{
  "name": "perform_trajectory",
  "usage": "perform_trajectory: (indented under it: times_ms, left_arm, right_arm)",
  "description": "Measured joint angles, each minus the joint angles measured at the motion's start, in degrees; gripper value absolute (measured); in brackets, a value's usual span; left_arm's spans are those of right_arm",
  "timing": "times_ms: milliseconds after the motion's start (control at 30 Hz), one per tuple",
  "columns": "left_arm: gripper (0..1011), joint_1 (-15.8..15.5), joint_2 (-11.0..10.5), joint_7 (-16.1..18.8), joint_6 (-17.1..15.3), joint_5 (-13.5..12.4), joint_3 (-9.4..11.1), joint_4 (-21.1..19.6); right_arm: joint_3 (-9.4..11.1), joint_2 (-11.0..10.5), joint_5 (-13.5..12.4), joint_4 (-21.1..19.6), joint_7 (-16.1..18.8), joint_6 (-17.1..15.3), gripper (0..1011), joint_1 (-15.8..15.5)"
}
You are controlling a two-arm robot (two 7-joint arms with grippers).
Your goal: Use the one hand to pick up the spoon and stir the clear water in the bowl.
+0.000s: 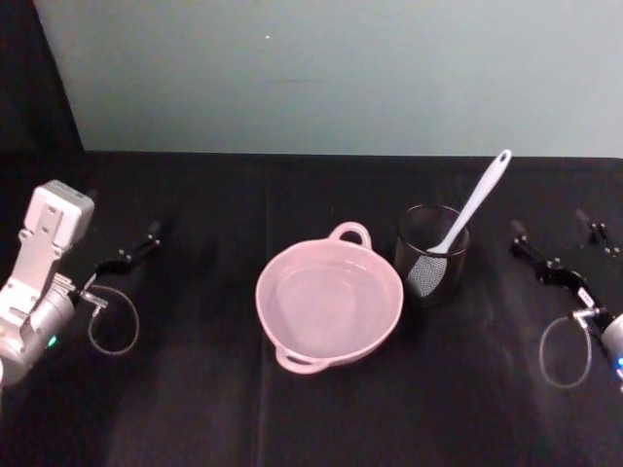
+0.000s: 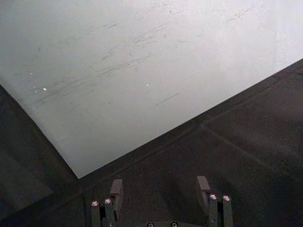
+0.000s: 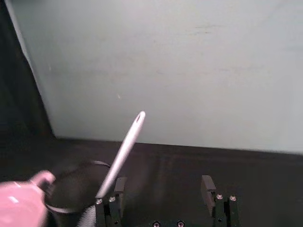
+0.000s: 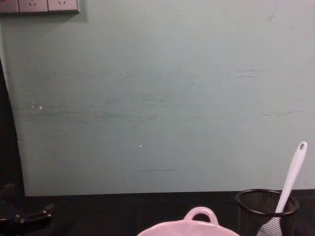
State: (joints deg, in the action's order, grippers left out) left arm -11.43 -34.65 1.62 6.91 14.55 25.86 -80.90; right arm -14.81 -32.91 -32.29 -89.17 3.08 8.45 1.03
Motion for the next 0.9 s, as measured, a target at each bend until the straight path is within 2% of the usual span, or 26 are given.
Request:
perform_trajectory:
  times_ms: [33,167,200,300,367,400,433,533,800,900]
  left_arm:
    - [1011,0.0,0.0,0.0,0.0,0.0,0.0,0.0]
    - [1011,0.0,0.0,0.0,0.0,0.0,0.0,0.0]
    - [1011,0.0,0.0,0.0,0.0,0.0,0.0,0.0]
    - [1011,0.0,0.0,0.0,0.0,0.0,0.0,0.0]
    - [1011,0.0,0.0,0.0,0.0,0.0,0.0,0.0]
    - [1011,0.0,0.0,0.0,0.0,0.0,0.0,0.0]
    - [1011,0.0,0.0,0.0,0.0,0.0,0.0,0.0]
    - [1011,0.0,0.0,0.0,0.0,0.0,0.0,0.0]
    - [1011,0.0,0.0,0.0,0.0,0.0,0.0,0.0]
    - [1011,0.0,0.0,0.0,0.0,0.0,0.0,0.0]
  right_arm:
    - [1.0,1.0,-3.5,-0.1,1.8,-0.9,1003,-0.2]
    - [2.7,3.0,-10.1,0.4,5.5,-3.3,1003,0.5]
    - [3.3,4.1,-13.2,1.2,7.4,-4.9,1003,1.3]
    - [3.9,5.4,-16.6,2.4,9.5,-7.4,1003,2.7]
    - [4.2,6.9,-20.5,4.4,11.8,-11.3,1003,5.0]
    - [4.2,6.9,-20.5,4.4,11.8,-11.3,1003,5.0]
    - [4.1,7.3,-22.2,5.5,12.9,-12.9,1003,6.2]
    - [3.4,7.9,-24.6,7.9,14.9,-14.8,1003,8.8]
    - [1.4,8.9,-26.5,14.7,20.4,-13.5,1003,13.9]
    - [1.2,9.0,-26.9,15.9,21.2,-13.1,1003,14.7]
